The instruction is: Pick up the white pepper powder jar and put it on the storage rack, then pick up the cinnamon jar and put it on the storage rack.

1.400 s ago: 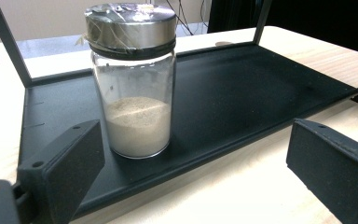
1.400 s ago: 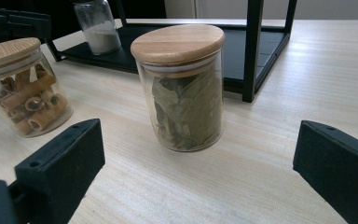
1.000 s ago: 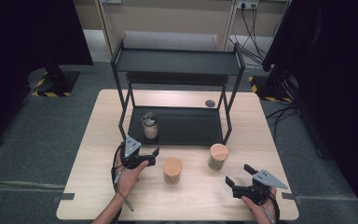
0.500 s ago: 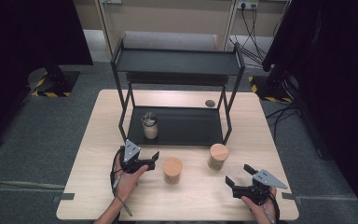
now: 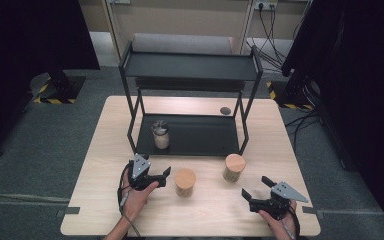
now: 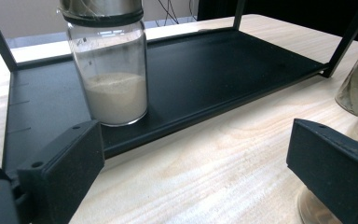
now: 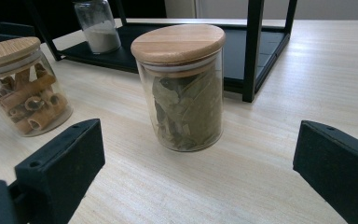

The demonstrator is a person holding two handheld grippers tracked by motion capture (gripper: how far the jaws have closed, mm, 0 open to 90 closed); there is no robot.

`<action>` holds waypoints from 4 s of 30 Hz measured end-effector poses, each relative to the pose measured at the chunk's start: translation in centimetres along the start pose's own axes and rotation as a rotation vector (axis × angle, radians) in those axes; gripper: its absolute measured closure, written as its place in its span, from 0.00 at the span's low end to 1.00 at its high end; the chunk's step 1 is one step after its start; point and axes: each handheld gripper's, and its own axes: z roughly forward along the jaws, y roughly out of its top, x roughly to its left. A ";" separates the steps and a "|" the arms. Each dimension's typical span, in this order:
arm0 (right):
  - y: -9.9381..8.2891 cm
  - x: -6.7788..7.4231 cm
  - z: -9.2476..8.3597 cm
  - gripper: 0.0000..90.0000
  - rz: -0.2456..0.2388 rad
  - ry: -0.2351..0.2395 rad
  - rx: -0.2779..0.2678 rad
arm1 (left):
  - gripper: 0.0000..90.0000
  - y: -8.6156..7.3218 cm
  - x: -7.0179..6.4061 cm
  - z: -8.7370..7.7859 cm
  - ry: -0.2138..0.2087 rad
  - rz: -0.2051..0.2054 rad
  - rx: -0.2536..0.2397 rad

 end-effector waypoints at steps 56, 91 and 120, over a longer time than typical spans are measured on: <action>0.0 0.0 0.0 0.03 0.004 0.001 0.000 | 0.04 -2.0 -0.8 -2.2 0.007 0.003 -0.005; -0.1 -0.1 -0.1 0.03 0.018 0.023 -0.002 | 0.04 -2.2 -1.0 -2.5 0.012 0.004 -0.009; 0.7 2.4 -0.1 0.03 -0.066 0.119 0.006 | 0.04 -2.3 -1.1 -2.6 0.011 0.015 -0.014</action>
